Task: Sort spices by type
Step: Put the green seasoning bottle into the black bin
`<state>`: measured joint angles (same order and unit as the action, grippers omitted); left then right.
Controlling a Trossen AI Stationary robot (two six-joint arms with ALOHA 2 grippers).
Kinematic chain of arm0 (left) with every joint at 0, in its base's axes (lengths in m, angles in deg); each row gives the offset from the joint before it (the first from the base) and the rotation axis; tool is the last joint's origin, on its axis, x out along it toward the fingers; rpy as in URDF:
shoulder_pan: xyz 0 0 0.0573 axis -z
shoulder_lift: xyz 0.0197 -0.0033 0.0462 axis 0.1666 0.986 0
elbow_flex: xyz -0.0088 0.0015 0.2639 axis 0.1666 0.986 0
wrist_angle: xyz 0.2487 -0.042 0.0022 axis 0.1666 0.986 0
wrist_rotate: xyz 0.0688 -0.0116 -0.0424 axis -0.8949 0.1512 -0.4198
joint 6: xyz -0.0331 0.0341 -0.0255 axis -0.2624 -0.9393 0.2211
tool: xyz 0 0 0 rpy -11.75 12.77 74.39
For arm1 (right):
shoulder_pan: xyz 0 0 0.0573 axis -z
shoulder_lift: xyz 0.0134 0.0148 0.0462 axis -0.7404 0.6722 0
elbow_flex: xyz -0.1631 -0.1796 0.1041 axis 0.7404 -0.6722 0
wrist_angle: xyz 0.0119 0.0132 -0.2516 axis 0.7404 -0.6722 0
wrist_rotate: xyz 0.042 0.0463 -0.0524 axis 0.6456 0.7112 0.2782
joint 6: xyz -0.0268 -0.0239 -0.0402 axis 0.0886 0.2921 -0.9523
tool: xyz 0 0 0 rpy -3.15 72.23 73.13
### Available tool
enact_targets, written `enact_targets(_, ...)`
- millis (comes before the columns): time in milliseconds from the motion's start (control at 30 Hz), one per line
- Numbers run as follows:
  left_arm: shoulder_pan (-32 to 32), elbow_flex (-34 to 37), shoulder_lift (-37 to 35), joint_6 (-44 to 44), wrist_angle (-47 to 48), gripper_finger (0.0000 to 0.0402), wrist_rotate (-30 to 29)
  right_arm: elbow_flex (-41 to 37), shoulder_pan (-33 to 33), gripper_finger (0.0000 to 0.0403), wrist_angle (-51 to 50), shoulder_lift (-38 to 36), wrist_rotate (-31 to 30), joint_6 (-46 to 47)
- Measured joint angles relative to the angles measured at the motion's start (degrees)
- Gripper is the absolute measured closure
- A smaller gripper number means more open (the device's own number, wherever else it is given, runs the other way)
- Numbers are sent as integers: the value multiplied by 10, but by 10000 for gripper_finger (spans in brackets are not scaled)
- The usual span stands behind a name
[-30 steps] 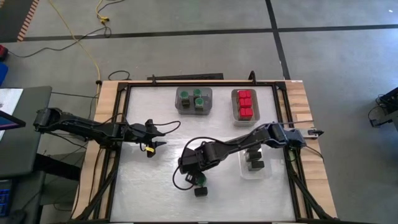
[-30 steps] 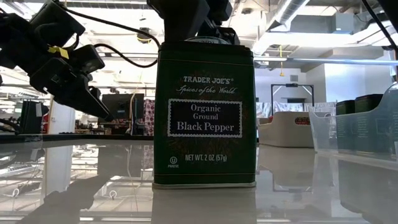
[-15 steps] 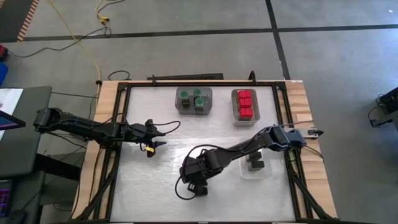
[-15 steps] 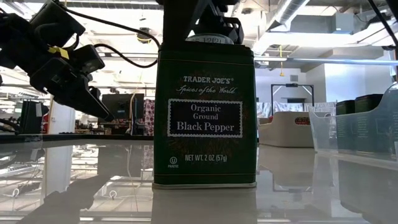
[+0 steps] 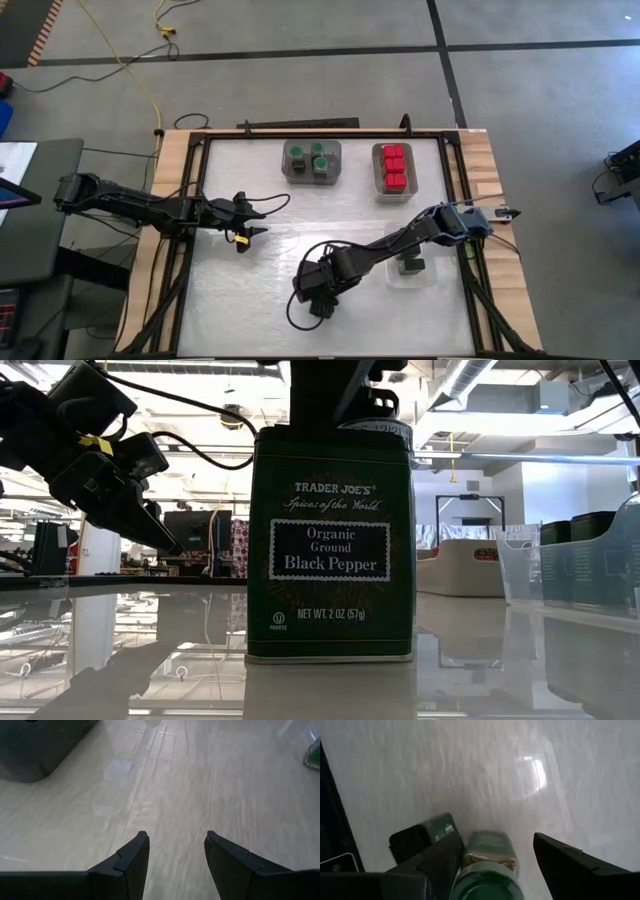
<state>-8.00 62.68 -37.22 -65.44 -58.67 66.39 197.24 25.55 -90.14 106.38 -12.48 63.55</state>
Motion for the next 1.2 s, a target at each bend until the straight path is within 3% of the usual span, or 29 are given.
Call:
enact_targets(333,0,0,0,0,0,219,0,0,2,121,-99,-4,6,-32)
enact_targets(633,0,0,0,0,0,219,0,27,4,121,-109,-4,5,-65)
enact_targets(900,0,0,0,0,0,219,0,82,-13,121,-253,-5,4,-86)
enact_targets(1200,0,0,0,4,0,219,0,83,-32,121,-236,-5,4,-107)
